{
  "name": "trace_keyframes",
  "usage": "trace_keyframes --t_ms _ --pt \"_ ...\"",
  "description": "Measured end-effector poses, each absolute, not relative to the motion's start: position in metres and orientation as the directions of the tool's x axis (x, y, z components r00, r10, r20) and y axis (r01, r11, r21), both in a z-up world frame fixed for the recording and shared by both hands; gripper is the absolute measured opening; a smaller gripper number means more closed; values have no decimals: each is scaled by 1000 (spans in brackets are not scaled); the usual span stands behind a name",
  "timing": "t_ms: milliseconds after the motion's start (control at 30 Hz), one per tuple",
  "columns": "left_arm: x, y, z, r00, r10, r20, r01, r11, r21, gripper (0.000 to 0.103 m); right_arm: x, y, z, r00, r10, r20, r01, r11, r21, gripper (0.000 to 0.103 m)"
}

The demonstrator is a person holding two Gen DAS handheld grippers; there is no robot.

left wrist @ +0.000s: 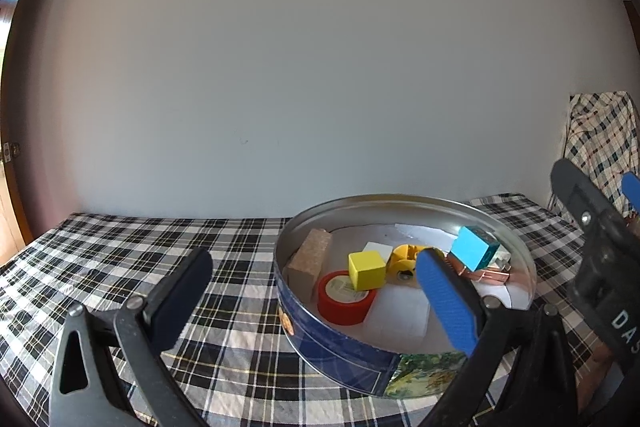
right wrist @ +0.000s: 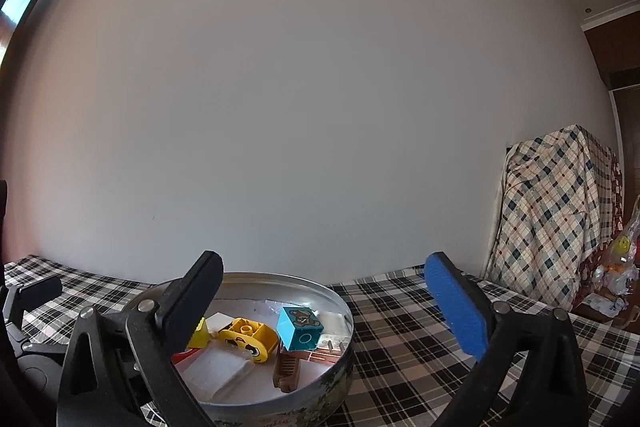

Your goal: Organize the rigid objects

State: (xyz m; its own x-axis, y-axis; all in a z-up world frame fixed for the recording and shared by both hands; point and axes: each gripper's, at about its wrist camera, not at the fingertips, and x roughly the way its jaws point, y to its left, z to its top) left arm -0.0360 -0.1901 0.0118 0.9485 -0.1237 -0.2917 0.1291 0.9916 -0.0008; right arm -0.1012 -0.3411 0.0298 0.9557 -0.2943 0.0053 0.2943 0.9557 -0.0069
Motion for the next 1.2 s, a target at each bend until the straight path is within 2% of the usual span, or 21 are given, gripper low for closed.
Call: trace_keyframes --t_ms 1200 --pt "-35 -191 7 941 -113 -318 123 992 11 103 -95 -338 29 959 -284 0 284 959 -11 102"
